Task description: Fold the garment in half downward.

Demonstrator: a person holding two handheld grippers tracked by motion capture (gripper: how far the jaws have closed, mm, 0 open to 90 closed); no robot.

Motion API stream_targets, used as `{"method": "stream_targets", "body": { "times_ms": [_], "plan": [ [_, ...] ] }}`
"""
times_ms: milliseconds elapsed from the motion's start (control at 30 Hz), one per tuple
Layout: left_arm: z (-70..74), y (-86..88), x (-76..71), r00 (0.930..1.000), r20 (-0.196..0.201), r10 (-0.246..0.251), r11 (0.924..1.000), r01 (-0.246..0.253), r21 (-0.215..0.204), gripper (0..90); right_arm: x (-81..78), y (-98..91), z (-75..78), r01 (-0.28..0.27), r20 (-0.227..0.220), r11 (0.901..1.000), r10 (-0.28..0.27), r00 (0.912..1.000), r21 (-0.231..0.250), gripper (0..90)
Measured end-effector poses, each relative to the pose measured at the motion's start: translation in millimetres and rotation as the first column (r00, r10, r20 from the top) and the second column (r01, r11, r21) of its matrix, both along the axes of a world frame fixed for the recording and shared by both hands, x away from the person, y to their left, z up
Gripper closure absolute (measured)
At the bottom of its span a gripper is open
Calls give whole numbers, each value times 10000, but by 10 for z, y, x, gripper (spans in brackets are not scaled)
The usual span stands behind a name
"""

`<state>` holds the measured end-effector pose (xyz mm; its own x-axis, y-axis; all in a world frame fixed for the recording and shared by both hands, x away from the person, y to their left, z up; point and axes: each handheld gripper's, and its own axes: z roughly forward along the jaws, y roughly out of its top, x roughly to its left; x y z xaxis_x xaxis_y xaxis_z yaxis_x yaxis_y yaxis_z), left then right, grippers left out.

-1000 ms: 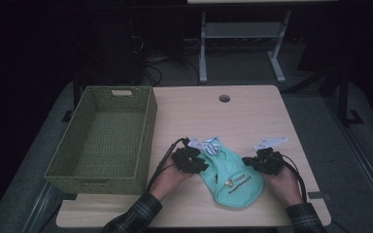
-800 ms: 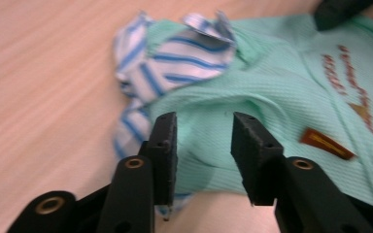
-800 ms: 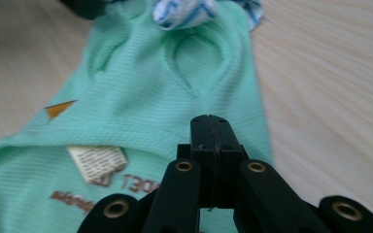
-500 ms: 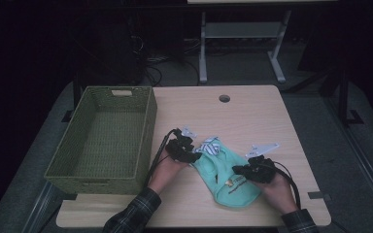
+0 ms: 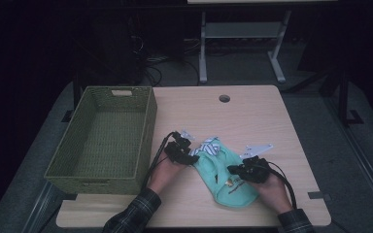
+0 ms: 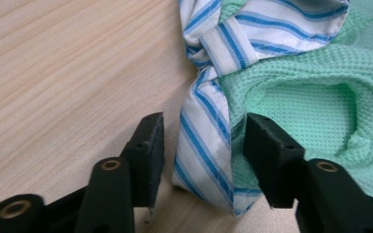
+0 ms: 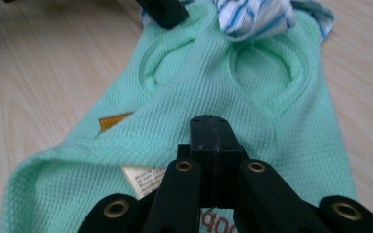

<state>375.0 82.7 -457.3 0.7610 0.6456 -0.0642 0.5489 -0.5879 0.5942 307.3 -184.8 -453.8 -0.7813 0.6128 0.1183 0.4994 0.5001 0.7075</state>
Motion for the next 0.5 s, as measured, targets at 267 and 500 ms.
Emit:
{"method": "stream_targets", "body": {
  "times_ms": [267, 500],
  "plan": [
    [10, -18, -20, 9995, -6, -300, 9995, 300, 114, 750, 102, 126, 22, -34, 117, 9996, 31, 9999, 281, 897],
    [12, -30, -4, 9995, -151, -285, 9995, 283, -108, 823, 195, 251, -124, -315, -151, 9990, 311, 9994, -324, 897]
  ]
}}
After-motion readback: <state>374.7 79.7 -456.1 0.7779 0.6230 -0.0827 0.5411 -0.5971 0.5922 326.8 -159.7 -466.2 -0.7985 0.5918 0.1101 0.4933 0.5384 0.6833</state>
